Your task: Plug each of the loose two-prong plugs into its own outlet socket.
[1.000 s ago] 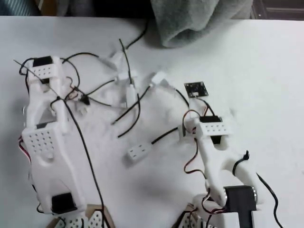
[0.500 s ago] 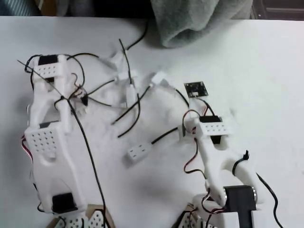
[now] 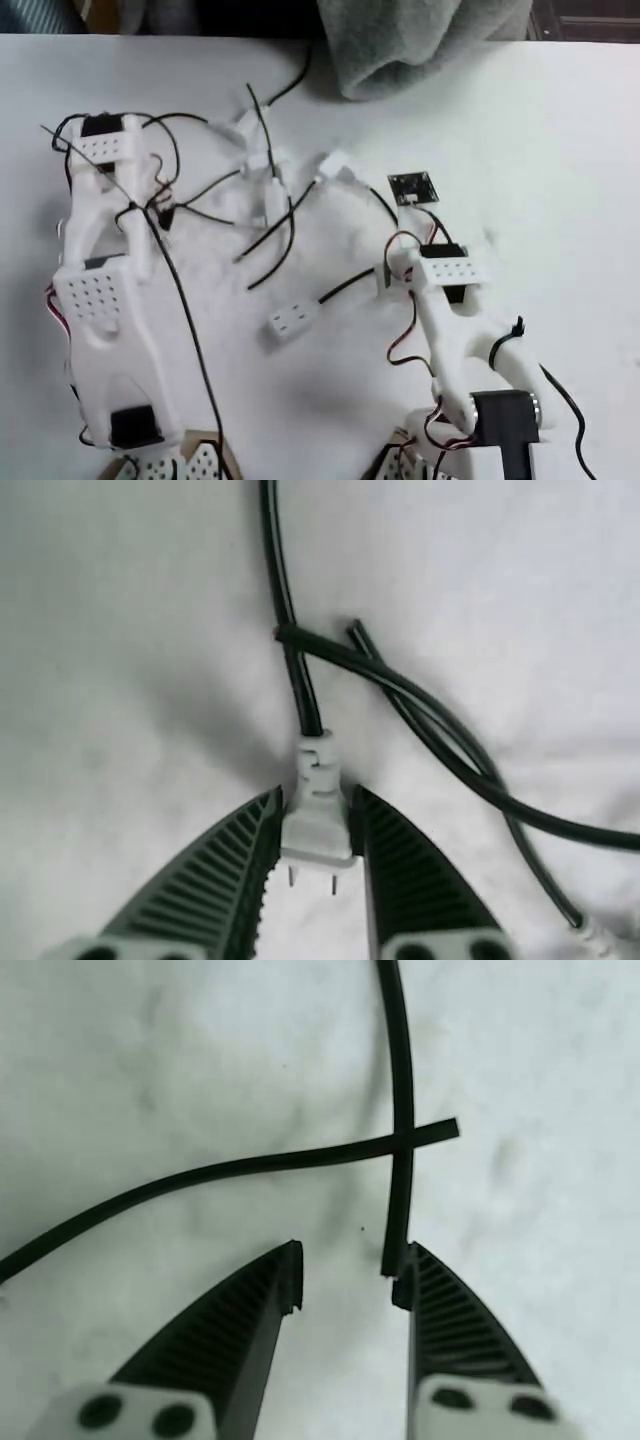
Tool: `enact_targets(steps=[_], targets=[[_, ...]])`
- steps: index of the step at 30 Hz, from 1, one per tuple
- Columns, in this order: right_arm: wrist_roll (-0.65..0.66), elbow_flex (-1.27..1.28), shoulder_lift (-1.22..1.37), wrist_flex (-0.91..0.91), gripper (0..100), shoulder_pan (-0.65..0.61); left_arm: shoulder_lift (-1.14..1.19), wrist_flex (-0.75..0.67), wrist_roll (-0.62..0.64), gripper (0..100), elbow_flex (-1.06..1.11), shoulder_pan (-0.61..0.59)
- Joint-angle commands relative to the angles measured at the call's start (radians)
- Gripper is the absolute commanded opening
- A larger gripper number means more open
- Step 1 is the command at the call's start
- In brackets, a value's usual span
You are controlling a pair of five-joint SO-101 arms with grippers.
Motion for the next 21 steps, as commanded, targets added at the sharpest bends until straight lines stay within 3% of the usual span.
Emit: enact_targets(steps=[1, 4, 9, 21], targets=[[-0.012, -0.005, -0.033, -0.015, 15.5, -0.007, -0.013, 0.083, -0.023, 2, -0.021, 0.050], [-0.012, -0.005, -0.033, -0.018, 15.5, -0.007, -0.025, 0.147, -0.028, 2, -0.064, 0.090], [-0.012, -0.003, -0.033, -0.028, 15.5, -0.007, -0.116, 0.164, -0.157, 2, -0.031, 0.150], [-0.009, 0.012, -0.033, -0.048, 15.5, -0.007, -0.607, 0.161, -0.163, 2, 0.011, 0.374]])
